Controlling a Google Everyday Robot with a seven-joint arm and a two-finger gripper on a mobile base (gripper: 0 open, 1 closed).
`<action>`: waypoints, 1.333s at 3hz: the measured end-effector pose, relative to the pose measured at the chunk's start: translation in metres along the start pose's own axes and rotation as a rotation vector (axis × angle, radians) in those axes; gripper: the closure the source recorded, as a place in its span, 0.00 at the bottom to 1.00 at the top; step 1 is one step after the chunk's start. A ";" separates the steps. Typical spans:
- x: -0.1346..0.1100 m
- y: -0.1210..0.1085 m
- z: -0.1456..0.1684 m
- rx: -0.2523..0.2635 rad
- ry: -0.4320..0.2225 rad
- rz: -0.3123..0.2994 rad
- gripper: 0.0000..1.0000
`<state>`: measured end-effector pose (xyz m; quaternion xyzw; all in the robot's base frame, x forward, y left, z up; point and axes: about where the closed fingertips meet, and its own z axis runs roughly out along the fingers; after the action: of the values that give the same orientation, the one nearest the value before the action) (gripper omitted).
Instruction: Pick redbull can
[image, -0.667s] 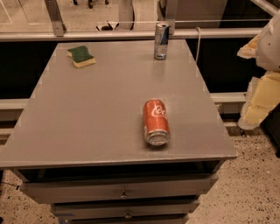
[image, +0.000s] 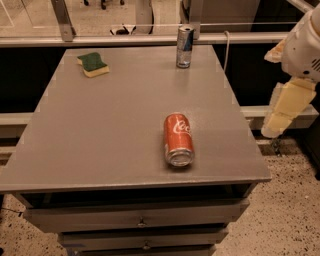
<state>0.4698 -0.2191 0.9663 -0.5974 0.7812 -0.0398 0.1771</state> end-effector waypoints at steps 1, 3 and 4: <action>-0.004 -0.041 0.016 0.056 -0.052 0.012 0.00; -0.016 -0.165 0.017 0.218 -0.406 0.107 0.00; -0.042 -0.194 0.032 0.200 -0.591 0.152 0.00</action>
Offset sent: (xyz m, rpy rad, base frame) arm 0.1713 -0.0434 0.0393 0.3436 -0.3264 -0.0746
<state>0.6677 -0.2299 0.9992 -0.5025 0.7307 0.0723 0.4564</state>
